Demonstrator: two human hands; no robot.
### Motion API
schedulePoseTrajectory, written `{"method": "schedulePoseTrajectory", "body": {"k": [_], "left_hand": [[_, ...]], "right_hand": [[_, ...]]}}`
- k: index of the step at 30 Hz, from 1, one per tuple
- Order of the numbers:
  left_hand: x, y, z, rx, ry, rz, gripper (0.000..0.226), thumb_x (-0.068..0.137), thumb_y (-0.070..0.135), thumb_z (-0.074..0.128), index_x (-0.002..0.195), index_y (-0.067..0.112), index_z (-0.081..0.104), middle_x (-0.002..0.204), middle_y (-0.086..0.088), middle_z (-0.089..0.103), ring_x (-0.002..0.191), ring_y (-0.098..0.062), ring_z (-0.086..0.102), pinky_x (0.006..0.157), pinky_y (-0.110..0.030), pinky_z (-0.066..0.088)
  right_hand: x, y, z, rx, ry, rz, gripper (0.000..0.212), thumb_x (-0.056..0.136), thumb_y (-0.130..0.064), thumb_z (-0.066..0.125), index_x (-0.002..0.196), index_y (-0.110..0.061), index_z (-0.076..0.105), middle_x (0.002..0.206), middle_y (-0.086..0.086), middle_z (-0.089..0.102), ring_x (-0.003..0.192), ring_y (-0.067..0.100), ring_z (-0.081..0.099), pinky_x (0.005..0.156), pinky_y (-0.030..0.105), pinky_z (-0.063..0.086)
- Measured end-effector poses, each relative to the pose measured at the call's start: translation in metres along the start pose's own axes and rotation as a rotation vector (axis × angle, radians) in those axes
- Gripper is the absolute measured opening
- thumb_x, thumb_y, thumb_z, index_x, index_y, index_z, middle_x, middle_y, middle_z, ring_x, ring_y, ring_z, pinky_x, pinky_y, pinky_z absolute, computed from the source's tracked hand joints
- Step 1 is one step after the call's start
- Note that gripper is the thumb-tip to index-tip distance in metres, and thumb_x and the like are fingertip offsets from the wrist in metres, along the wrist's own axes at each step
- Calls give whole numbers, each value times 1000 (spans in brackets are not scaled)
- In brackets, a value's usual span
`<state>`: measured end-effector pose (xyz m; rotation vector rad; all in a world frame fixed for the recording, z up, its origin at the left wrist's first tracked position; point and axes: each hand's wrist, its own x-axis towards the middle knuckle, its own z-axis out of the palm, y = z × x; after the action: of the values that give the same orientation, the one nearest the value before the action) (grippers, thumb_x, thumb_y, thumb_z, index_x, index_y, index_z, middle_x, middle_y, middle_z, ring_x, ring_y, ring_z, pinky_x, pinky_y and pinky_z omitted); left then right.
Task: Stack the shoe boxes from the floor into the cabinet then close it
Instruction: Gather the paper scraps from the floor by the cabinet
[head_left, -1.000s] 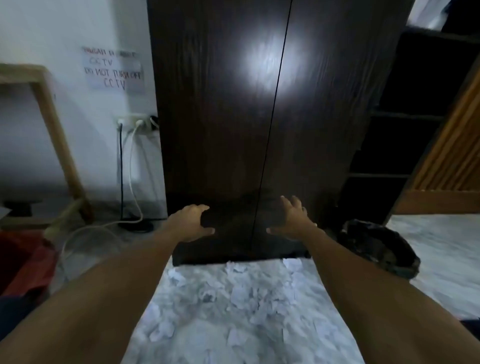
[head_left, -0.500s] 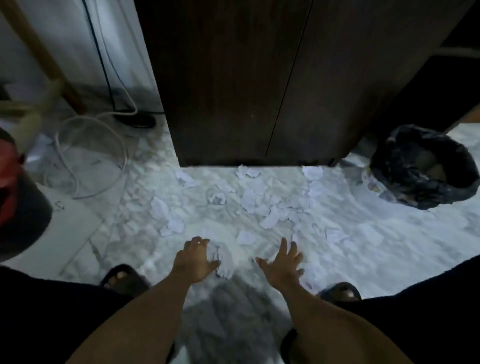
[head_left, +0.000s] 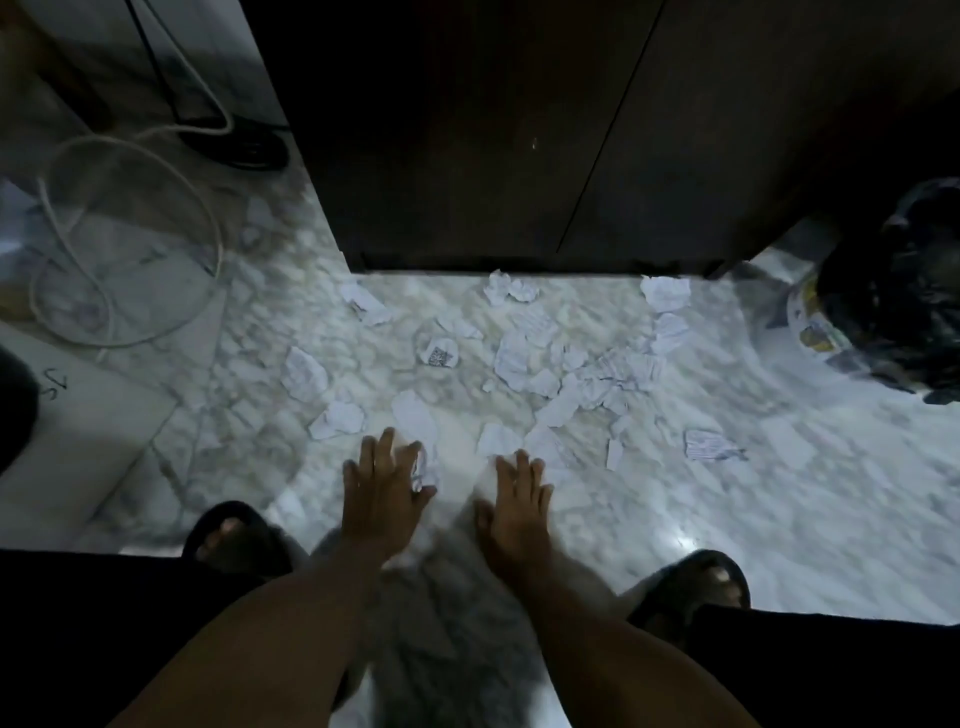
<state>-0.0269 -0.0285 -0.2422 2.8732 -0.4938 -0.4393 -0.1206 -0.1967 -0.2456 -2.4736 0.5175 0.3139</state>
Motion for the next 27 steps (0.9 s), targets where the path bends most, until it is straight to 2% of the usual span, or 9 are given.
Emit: {"method": "schedulePoseTrajectory", "body": {"k": [2, 4, 9, 13, 17, 19, 21, 24, 27], "left_hand": [[12, -6, -11, 11, 58, -76, 61, 77, 39, 81, 131, 20, 61, 148, -18, 45, 137, -43, 40, 100, -60, 41], [19, -16, -17, -62, 142, -108, 63, 80, 37, 78, 135, 14, 58, 150, -21, 42, 139, -46, 37, 103, -64, 38], [0, -36, -12, -215, 158, -192, 77, 77, 42, 74, 143, 13, 46, 156, -15, 33, 146, -39, 25, 110, -62, 32], [-22, -36, -6, -258, 3, -362, 100, 79, 61, 68, 156, 15, 21, 165, -11, 12, 151, -34, 10, 119, -57, 16], [-26, -38, -10, -275, 21, -352, 114, 76, 75, 61, 159, 20, 6, 167, -8, 2, 153, -30, 1, 120, -56, 8], [-24, -42, -14, -275, 34, -333, 120, 73, 81, 58, 159, 21, 1, 167, -5, -2, 154, -27, -2, 121, -54, 6], [-13, -52, -16, -272, 53, -339, 126, 68, 89, 51, 159, 21, -4, 167, -4, -7, 153, -25, -9, 121, -55, 2], [12, -67, -14, -221, 81, -409, 134, 60, 100, 32, 158, 18, -10, 167, -7, -9, 153, -27, -10, 121, -59, 4], [43, -78, -14, -146, 38, -415, 140, 57, 104, 31, 155, 19, -20, 165, -7, -20, 152, -28, -19, 121, -59, -4]], "right_hand": [[19, -13, -1, 32, -13, -160, 62, 101, -32, 42, 157, -14, 24, 166, 8, 9, 154, 27, -3, 123, 53, 12], [33, -24, -6, 90, 33, -206, 58, 102, -31, 42, 157, -18, 25, 166, 5, 10, 154, 22, -3, 124, 46, 16], [20, -22, -16, 101, 87, -88, 64, 102, -34, 46, 157, -17, 20, 167, 7, 6, 154, 26, -5, 124, 48, 13], [-9, -4, -14, 62, 11, 74, 81, 97, -50, 51, 159, -20, 7, 167, 7, -4, 153, 27, -14, 124, 47, 2], [-13, -6, -7, 78, 40, 20, 98, 86, -71, 45, 159, -19, 5, 167, 11, -4, 153, 28, -13, 121, 49, -3], [1, -17, -2, 77, 35, -10, 101, 85, -69, 52, 159, -20, 3, 167, 9, -5, 153, 28, -13, 121, 52, -4], [24, -29, 5, 13, 41, -57, 102, 86, -69, 55, 159, -22, 2, 167, 5, -8, 153, 28, -12, 122, 56, -3], [57, -32, 5, -222, 52, -121, 103, 84, -81, 37, 159, -24, -4, 167, 7, -6, 153, 34, -7, 119, 63, 0], [94, -20, -9, -370, 31, -129, 106, 80, -88, 28, 155, -30, -20, 165, 7, -19, 151, 34, -17, 116, 65, -10]]}}
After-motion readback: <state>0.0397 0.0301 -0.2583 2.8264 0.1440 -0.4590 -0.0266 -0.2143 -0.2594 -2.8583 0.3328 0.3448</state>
